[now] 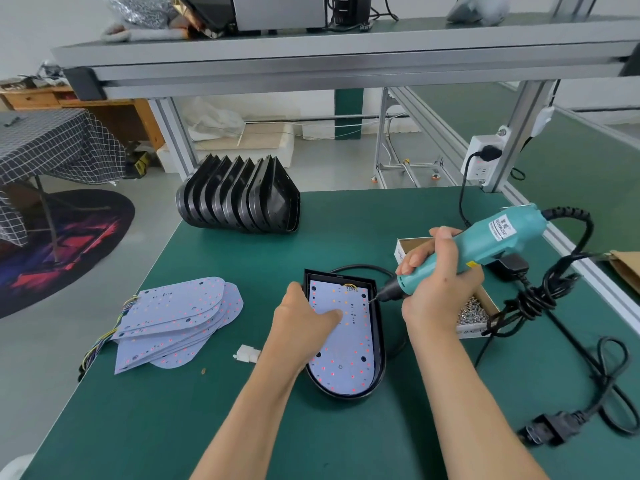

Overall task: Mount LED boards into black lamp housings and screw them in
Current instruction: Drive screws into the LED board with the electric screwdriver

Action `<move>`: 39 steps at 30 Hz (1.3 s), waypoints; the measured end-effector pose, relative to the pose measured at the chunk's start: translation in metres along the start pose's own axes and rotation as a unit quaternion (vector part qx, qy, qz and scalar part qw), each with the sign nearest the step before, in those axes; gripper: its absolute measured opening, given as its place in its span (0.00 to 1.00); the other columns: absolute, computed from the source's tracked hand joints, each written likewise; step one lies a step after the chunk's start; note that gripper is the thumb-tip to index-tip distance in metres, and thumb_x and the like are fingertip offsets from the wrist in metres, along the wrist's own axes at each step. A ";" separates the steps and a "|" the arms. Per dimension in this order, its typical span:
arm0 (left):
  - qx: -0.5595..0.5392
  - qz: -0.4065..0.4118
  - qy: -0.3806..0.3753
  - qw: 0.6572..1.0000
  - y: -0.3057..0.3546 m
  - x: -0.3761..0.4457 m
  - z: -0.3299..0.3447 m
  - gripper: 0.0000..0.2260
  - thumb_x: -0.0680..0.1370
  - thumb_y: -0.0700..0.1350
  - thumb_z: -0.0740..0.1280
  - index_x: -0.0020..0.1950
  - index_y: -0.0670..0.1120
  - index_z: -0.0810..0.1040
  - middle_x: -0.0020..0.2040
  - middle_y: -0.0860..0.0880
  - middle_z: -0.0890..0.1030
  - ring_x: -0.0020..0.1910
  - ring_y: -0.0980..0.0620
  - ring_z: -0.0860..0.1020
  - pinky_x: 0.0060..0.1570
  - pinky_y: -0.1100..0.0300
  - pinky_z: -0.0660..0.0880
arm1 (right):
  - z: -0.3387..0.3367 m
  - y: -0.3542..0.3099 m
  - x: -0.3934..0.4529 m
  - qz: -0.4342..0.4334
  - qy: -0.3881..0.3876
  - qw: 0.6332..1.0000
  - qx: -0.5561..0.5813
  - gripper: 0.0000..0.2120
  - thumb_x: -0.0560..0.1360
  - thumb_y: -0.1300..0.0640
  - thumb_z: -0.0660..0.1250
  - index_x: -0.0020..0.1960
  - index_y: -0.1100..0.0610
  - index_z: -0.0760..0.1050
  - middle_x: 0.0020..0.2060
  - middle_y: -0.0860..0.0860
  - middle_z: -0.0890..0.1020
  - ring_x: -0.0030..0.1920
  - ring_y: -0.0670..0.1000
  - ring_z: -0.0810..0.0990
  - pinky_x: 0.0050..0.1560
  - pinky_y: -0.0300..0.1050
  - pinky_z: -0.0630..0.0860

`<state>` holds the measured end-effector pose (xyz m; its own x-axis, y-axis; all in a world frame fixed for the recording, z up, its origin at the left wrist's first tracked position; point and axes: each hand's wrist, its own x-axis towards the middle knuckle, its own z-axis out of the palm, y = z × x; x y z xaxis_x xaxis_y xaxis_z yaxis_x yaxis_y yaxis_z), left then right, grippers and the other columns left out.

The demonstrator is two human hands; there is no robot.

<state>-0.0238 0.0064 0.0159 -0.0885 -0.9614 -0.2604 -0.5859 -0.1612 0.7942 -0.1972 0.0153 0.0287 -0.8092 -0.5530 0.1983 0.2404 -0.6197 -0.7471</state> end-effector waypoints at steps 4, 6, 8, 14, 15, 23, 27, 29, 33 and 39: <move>0.005 0.006 0.000 1.000 0.001 -0.002 0.000 0.19 0.75 0.51 0.74 0.55 0.44 0.69 0.52 0.45 0.78 0.35 0.47 0.77 0.25 0.58 0.76 | 0.000 0.003 -0.001 -0.003 -0.006 1.000 -0.007 0.07 0.76 0.54 0.69 0.44 0.56 0.74 0.24 0.54 0.71 0.22 0.55 0.68 0.31 0.45 0.71; 0.007 0.010 0.004 1.000 0.002 -0.003 -0.001 0.19 0.75 0.51 0.74 0.55 0.44 0.69 0.51 0.44 0.78 0.34 0.47 0.77 0.26 0.56 0.77 | 0.001 0.003 -0.001 -0.003 -0.005 1.000 -0.008 0.07 0.76 0.54 0.69 0.44 0.56 0.74 0.24 0.54 0.71 0.22 0.54 0.69 0.30 0.45 0.70; 0.010 0.016 0.008 1.000 0.003 -0.005 -0.001 0.19 0.75 0.51 0.74 0.54 0.43 0.69 0.51 0.44 0.78 0.34 0.48 0.76 0.27 0.53 0.79 | 0.002 0.003 -0.001 -0.004 -0.006 1.000 -0.009 0.06 0.76 0.53 0.69 0.44 0.55 0.74 0.24 0.54 0.71 0.22 0.54 0.69 0.30 0.45 0.70; 0.013 0.020 0.016 1.000 0.006 -0.008 -0.001 0.18 0.76 0.51 0.74 0.55 0.44 0.69 0.50 0.46 0.78 0.33 0.51 0.77 0.29 0.49 0.81 | 0.001 0.003 -0.001 -0.010 -0.008 1.000 -0.013 0.06 0.76 0.53 0.69 0.44 0.54 0.75 0.24 0.53 0.72 0.22 0.54 0.69 0.31 0.46 0.71; 0.014 0.021 0.019 1.000 0.006 -0.008 -0.001 0.18 0.76 0.51 0.74 0.55 0.44 0.69 0.50 0.46 0.78 0.33 0.51 0.77 0.29 0.49 0.80 | 0.001 0.003 -0.001 -0.012 -0.009 1.000 -0.014 0.06 0.77 0.53 0.69 0.44 0.53 0.75 0.24 0.53 0.72 0.22 0.54 0.69 0.31 0.46 0.71; 0.019 0.020 0.038 0.999 0.008 -0.012 -0.001 0.17 0.75 0.51 0.74 0.55 0.45 0.70 0.50 0.47 0.79 0.45 0.45 0.82 0.36 0.50 0.81 | 0.002 0.003 -0.003 -0.017 -0.021 0.999 -0.027 0.06 0.76 0.52 0.69 0.42 0.51 0.76 0.23 0.53 0.72 0.22 0.55 0.69 0.32 0.45 0.72; 0.018 0.020 0.042 0.999 0.008 -0.014 -0.001 0.17 0.75 0.51 0.74 0.56 0.46 0.70 0.49 0.47 0.79 0.46 0.45 0.82 0.39 0.46 0.82 | 0.002 0.003 -0.003 -0.022 -0.028 0.999 -0.036 0.06 0.77 0.53 0.69 0.42 0.51 0.76 0.23 0.54 0.72 0.22 0.55 0.70 0.32 0.45 0.72; 0.020 0.021 0.044 0.999 0.009 -0.014 0.000 0.18 0.75 0.51 0.74 0.56 0.46 0.70 0.49 0.47 0.79 0.46 0.45 0.82 0.39 0.46 0.83 | 0.002 0.003 -0.004 -0.024 -0.031 0.998 -0.041 0.06 0.77 0.53 0.69 0.42 0.51 0.76 0.23 0.54 0.72 0.22 0.55 0.70 0.31 0.44 0.72; 0.019 0.027 0.053 0.998 0.008 -0.013 0.001 0.18 0.76 0.51 0.74 0.56 0.45 0.70 0.49 0.47 0.79 0.46 0.45 0.81 0.40 0.47 0.82 | 0.004 0.002 -0.005 -0.027 -0.036 0.998 -0.047 0.06 0.77 0.53 0.69 0.42 0.49 0.75 0.23 0.53 0.72 0.22 0.55 0.70 0.31 0.45 0.72; 0.026 0.039 0.070 0.996 0.005 -0.012 0.005 0.17 0.76 0.51 0.74 0.55 0.46 0.69 0.47 0.48 0.79 0.45 0.47 0.79 0.41 0.52 0.78 | 0.007 0.000 -0.008 -0.041 -0.047 0.996 -0.064 0.07 0.77 0.53 0.69 0.41 0.47 0.75 0.23 0.53 0.72 0.22 0.55 0.70 0.31 0.47 0.72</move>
<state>-0.0291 0.0185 0.0204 -0.0241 -0.9928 -0.1177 -0.6228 -0.0772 0.7786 -0.1869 0.0156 0.0313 -0.7677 -0.5575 0.3161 0.1003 -0.5916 -0.8000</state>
